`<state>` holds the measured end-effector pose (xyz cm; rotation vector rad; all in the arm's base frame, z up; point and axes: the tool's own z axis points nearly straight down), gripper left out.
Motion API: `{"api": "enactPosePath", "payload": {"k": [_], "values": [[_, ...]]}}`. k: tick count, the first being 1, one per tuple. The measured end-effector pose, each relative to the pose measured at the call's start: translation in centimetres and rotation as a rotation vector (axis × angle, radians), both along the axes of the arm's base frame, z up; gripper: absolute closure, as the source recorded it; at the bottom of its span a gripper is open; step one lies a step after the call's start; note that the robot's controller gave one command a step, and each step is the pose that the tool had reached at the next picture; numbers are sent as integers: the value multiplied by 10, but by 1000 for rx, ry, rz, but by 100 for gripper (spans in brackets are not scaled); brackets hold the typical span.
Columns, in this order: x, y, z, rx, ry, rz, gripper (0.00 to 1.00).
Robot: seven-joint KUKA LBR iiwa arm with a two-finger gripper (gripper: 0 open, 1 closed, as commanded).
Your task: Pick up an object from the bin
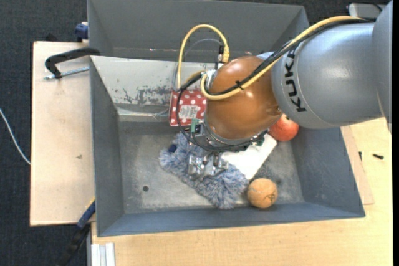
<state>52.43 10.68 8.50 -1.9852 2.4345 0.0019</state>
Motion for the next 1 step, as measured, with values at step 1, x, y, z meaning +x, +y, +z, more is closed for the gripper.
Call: {"api": "enactPosePath", "payload": {"k": [1], "values": [[-8,-2,189,3,-14,12,100]]}}
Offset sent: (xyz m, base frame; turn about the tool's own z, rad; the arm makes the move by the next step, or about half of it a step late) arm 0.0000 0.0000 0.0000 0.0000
